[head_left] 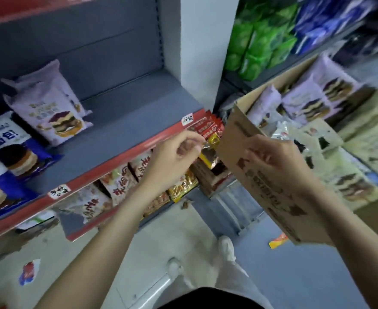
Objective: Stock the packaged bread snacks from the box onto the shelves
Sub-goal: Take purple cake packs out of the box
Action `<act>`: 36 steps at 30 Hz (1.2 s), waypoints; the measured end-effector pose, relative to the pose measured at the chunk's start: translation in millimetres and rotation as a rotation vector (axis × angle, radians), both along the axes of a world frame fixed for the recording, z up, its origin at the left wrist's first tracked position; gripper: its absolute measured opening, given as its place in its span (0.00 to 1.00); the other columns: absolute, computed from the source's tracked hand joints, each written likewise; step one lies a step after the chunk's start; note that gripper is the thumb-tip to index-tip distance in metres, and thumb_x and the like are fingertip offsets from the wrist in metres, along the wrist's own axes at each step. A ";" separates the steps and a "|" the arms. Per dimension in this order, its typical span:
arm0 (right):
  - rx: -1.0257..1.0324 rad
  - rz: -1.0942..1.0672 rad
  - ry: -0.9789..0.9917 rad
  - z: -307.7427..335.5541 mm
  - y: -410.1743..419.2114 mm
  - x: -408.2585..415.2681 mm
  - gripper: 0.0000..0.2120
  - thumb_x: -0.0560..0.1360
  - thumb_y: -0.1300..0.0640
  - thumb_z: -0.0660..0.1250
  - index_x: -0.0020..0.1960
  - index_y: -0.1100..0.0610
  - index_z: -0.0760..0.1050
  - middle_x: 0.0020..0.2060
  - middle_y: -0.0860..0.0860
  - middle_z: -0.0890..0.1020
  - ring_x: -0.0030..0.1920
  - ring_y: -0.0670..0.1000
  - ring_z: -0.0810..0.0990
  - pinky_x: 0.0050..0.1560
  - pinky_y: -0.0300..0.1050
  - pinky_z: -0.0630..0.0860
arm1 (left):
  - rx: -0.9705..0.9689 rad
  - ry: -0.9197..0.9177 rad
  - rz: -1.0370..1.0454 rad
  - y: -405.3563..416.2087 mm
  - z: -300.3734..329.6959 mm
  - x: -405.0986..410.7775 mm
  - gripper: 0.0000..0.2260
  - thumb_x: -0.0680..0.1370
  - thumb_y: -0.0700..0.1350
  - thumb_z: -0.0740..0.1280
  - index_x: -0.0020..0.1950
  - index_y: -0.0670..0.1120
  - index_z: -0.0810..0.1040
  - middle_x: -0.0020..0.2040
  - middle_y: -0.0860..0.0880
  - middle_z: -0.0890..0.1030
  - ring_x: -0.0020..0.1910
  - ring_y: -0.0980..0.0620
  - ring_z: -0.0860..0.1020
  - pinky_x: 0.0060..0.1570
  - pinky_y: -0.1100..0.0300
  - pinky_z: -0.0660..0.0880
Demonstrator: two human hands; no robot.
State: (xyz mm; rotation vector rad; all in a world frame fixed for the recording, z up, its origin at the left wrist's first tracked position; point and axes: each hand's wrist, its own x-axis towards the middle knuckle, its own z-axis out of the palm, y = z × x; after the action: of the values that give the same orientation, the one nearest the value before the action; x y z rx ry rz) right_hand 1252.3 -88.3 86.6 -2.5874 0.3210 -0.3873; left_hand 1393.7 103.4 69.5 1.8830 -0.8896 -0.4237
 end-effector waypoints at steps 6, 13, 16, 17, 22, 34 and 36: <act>-0.037 -0.230 0.061 -9.1 -125.9 -39.4 0.06 0.76 0.58 0.67 0.52 0.56 0.79 0.38 0.49 0.82 0.35 0.47 0.78 0.41 0.47 0.76 | 0.000 -0.088 -0.107 -136.6 -10.3 -6.6 0.09 0.77 0.44 0.66 0.56 0.53 0.78 0.51 0.60 0.81 0.50 0.65 0.77 0.51 0.73 0.72; -0.061 -0.217 0.127 -46.7 -280.7 -28.3 0.11 0.75 0.59 0.67 0.57 0.59 0.77 0.50 0.55 0.82 0.49 0.54 0.80 0.49 0.46 0.74 | 0.282 -0.044 -0.032 -277.5 -37.8 1.2 0.22 0.75 0.48 0.68 0.68 0.48 0.69 0.63 0.51 0.76 0.59 0.51 0.75 0.61 0.53 0.72; -0.077 -0.252 0.168 -71.3 -327.8 -7.8 0.18 0.75 0.58 0.67 0.63 0.61 0.73 0.58 0.60 0.77 0.58 0.62 0.74 0.58 0.52 0.69 | 0.334 -0.019 0.051 -317.1 -53.6 1.9 0.28 0.75 0.47 0.68 0.72 0.46 0.63 0.66 0.47 0.73 0.55 0.50 0.75 0.55 0.54 0.73; -0.090 -0.273 0.200 -78.8 -340.5 -0.3 0.21 0.75 0.57 0.67 0.66 0.62 0.71 0.61 0.62 0.74 0.61 0.64 0.71 0.61 0.54 0.67 | 0.340 -0.013 0.080 -327.7 -58.6 2.1 0.29 0.75 0.46 0.68 0.73 0.45 0.62 0.65 0.47 0.73 0.54 0.51 0.75 0.52 0.56 0.73; -0.077 -0.361 0.281 -107.2 -380.9 31.9 0.30 0.75 0.52 0.67 0.72 0.61 0.61 0.68 0.64 0.66 0.65 0.67 0.66 0.65 0.59 0.64 | 0.484 0.005 0.241 -364.2 -84.0 6.4 0.34 0.74 0.46 0.70 0.74 0.41 0.57 0.66 0.40 0.70 0.63 0.41 0.71 0.57 0.51 0.70; 0.072 -0.229 0.349 -126.0 -384.1 50.7 0.27 0.74 0.50 0.68 0.65 0.65 0.65 0.59 0.65 0.73 0.59 0.65 0.71 0.51 0.55 0.67 | 0.723 -0.147 0.366 -386.5 -102.1 3.9 0.20 0.77 0.47 0.67 0.63 0.39 0.66 0.62 0.40 0.71 0.61 0.39 0.72 0.53 0.49 0.70; 0.061 -0.191 0.291 -119.4 -372.4 45.0 0.25 0.74 0.51 0.68 0.64 0.64 0.65 0.57 0.63 0.74 0.54 0.64 0.74 0.42 0.52 0.67 | 0.642 -0.171 0.393 -381.4 -93.0 2.1 0.18 0.78 0.49 0.65 0.62 0.40 0.67 0.60 0.41 0.74 0.59 0.40 0.74 0.51 0.49 0.71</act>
State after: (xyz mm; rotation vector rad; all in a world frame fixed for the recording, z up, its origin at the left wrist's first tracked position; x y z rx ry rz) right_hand 1297.3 -460.7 -32.8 -2.5593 0.6736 -0.0614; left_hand 1395.9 -278.0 -23.5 2.6505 -0.4908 -0.3284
